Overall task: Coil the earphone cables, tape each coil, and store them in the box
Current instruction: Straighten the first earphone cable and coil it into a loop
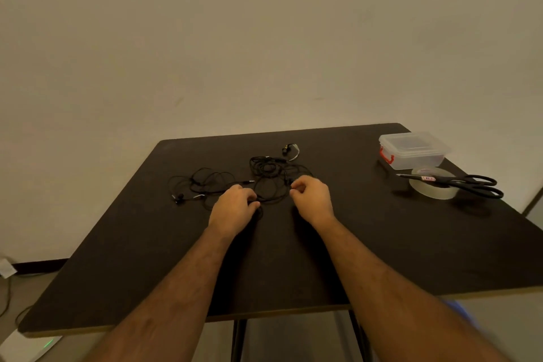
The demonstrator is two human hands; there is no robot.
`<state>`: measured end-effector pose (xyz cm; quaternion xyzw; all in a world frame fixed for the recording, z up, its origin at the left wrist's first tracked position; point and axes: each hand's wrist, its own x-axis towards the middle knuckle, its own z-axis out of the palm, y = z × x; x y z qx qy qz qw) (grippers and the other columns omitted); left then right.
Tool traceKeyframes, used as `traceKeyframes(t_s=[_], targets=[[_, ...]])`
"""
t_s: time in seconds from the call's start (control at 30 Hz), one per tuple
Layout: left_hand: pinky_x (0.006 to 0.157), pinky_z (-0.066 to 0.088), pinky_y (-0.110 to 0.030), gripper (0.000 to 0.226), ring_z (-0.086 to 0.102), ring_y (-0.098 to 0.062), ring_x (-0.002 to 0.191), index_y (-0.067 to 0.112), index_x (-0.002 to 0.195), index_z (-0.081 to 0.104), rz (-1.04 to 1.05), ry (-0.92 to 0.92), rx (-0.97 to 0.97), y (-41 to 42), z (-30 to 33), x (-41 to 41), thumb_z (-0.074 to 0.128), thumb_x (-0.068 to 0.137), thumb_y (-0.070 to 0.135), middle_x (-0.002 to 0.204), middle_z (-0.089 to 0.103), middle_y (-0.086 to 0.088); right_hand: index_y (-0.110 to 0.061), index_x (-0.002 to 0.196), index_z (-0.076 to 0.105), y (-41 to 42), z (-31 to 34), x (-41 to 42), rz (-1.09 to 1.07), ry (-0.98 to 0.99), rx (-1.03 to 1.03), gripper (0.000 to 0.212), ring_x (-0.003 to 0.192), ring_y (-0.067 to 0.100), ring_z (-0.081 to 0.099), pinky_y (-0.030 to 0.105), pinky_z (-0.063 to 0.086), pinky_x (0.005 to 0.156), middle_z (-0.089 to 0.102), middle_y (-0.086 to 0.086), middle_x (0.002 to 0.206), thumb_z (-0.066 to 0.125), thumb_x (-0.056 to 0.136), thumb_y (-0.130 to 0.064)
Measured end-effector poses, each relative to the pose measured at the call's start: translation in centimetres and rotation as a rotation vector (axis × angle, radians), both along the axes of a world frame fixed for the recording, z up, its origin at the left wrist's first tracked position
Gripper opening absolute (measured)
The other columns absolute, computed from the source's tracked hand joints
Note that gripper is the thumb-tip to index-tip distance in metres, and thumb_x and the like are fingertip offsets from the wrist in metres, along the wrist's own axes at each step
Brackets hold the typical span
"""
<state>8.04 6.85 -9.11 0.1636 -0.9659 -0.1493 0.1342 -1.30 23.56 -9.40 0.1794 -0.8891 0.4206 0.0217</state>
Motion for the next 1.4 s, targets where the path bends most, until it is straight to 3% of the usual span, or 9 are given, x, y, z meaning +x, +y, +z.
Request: traceKeyframes(t_s=[0.13,0.3,0.6,0.73,0.83,1.03,1.13,1.23,1.4], targets=[[0.087,0.05,-0.031,0.026,0.06,-0.014,0.103,0.023,0.118,0.067,0.015,0.034,0.002,-0.8,0.6,0.1,0.061,0.095,0.034,0.118,0.059,0.002,-0.022,0.121,0.061,1.2,1.6,-4.1,-0.063,0.114,0.272,0.026,0.108,0.023,0.056,0.037,0.053,0.085,0.057,0.005,0.124,0.059,0.096,-0.027],[0.089,0.052,-0.035,0.03,0.061,-0.017,0.102,0.02,0.121,0.067,0.018,0.058,0.027,-0.7,1.7,-0.9,0.063,0.094,0.032,0.114,0.061,0.0,-0.028,0.142,0.045,-0.5,1.8,-5.1,0.196,0.081,0.638,0.055,0.134,0.029,0.037,0.049,0.034,0.107,0.042,0.005,0.146,0.056,0.092,-0.05],[0.089,0.05,-0.03,0.031,0.06,-0.013,0.104,0.022,0.123,0.065,-0.037,0.059,0.064,1.6,1.6,-1.7,0.063,0.095,0.033,0.117,0.061,0.002,-0.016,0.112,0.058,1.1,3.0,-5.0,0.205,0.063,0.661,0.022,0.099,0.021,0.059,0.039,0.051,0.09,0.063,0.004,0.11,0.058,0.093,-0.027],[0.09,0.051,-0.031,0.032,0.061,-0.014,0.104,0.02,0.124,0.064,-0.039,0.057,0.102,2.3,1.9,-1.5,0.063,0.095,0.031,0.118,0.062,0.001,-0.011,0.101,0.066,3.8,4.6,-5.6,0.201,0.036,0.504,0.014,0.09,0.02,0.063,0.036,0.056,0.083,0.068,0.006,0.1,0.058,0.09,-0.014],[0.09,0.05,-0.029,0.038,0.059,-0.012,0.103,0.019,0.131,0.061,-0.062,0.083,0.136,3.3,3.0,-1.3,0.064,0.094,0.029,0.118,0.063,0.002,-0.005,0.089,0.067,5.3,7.4,-5.4,0.181,-0.008,0.108,0.013,0.075,0.02,0.065,0.037,0.06,0.07,0.067,0.005,0.084,0.055,0.09,-0.011],[0.107,0.043,-0.041,0.09,0.049,-0.015,0.128,0.028,0.152,0.032,-0.204,0.081,0.384,6.8,5.8,-1.5,0.08,0.077,0.043,0.141,0.052,0.007,-0.005,0.081,0.055,5.9,17.6,-0.4,0.456,-0.308,-0.552,0.02,0.05,0.015,0.04,0.033,0.05,0.052,0.043,0.003,0.058,0.038,0.085,0.004],[0.105,0.046,-0.043,0.063,0.058,-0.012,0.115,0.029,0.141,0.047,-0.188,0.057,0.356,7.7,6.2,-1.3,0.074,0.085,0.037,0.123,0.063,0.008,-0.006,0.079,0.053,6.7,22.2,2.7,0.544,-0.247,-0.696,0.023,0.05,0.016,0.038,0.033,0.049,0.052,0.041,0.004,0.058,0.035,0.083,0.007],[0.09,0.052,-0.037,0.009,0.063,-0.008,0.092,0.026,0.098,0.069,-0.205,0.094,0.292,7.4,6.3,0.0,0.063,0.094,0.032,0.093,0.07,0.011,-0.006,0.077,0.056,8.4,25.0,4.0,0.47,-0.057,-0.789,0.024,0.05,0.015,0.041,0.033,0.053,0.055,0.043,0.004,0.058,0.037,0.085,0.006],[0.07,0.046,-0.028,0.024,0.065,-0.008,0.072,0.016,0.084,0.071,-0.213,0.217,0.41,6.8,9.6,2.6,0.056,0.098,0.029,0.067,0.07,0.004,-0.008,0.084,0.062,11.7,24.8,2.5,0.108,0.285,-0.646,0.014,0.054,0.01,0.046,0.028,0.051,0.051,0.05,-0.001,0.063,0.049,0.084,-0.006]])
